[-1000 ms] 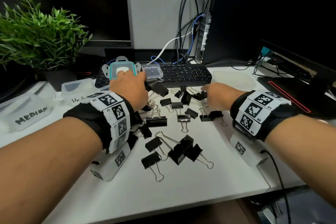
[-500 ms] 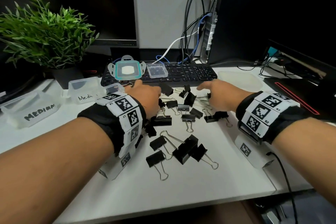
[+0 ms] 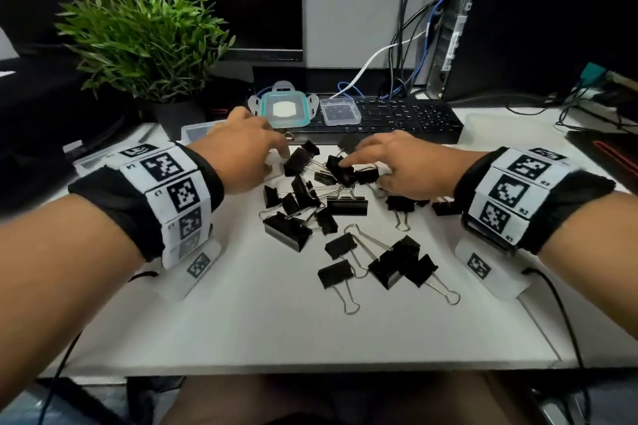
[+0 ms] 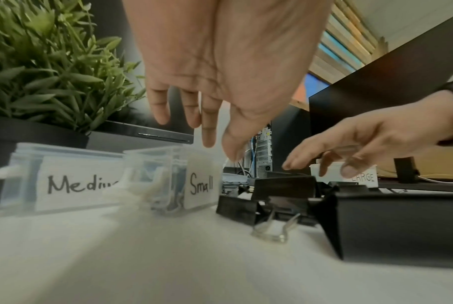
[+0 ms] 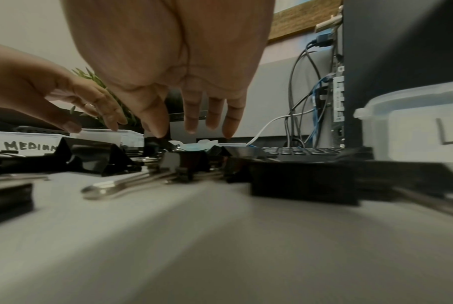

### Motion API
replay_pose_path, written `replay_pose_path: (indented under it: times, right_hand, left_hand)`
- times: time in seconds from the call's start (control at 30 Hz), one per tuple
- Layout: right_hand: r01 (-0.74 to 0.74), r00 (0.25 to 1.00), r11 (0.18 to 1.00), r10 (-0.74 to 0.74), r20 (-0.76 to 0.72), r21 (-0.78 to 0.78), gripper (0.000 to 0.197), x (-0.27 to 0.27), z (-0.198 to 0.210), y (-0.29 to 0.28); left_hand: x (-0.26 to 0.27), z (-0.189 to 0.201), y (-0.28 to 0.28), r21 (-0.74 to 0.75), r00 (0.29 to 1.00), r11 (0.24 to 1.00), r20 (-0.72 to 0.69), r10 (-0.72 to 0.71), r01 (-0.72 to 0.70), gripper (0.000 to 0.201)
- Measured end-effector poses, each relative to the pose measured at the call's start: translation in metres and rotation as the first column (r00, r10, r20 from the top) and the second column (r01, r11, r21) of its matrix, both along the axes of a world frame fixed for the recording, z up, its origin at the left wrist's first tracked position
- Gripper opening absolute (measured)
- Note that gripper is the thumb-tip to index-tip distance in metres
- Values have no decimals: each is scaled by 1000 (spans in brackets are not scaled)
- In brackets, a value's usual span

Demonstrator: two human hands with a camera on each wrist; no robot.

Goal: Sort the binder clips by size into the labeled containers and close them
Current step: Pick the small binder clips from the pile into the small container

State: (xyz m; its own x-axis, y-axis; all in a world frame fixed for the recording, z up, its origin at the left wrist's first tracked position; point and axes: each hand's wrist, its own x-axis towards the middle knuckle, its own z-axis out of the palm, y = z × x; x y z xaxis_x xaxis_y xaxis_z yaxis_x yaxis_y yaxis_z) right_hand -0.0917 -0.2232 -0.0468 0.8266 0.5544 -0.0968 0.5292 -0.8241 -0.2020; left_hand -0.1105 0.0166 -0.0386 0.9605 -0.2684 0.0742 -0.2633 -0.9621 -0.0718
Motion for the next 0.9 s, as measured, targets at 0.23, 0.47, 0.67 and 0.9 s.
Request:
replay_pose_path:
  times: [0.23, 0.47, 0.67, 0.9]
  right_hand:
    - [-118, 992, 990, 113, -64, -77, 63, 0, -1, 22]
    - [26, 999, 981, -32, -29, -193, 48, 4, -1, 23]
    - [98, 991, 994, -93, 93, -50, 54, 7, 1, 22]
    - [-61, 998, 991, 60, -18, -122, 71, 2, -3, 27]
  left_hand:
    - [-6, -3, 4, 12, 997, 997, 30, -71, 71, 33]
    - [-5, -7, 0, 64, 996, 994, -2, -90, 90, 29]
    - [-6, -8, -6, 122, 986, 978, -15, -166, 167, 29]
    - [-9, -9, -9, 225, 975, 953, -144, -172, 201, 58]
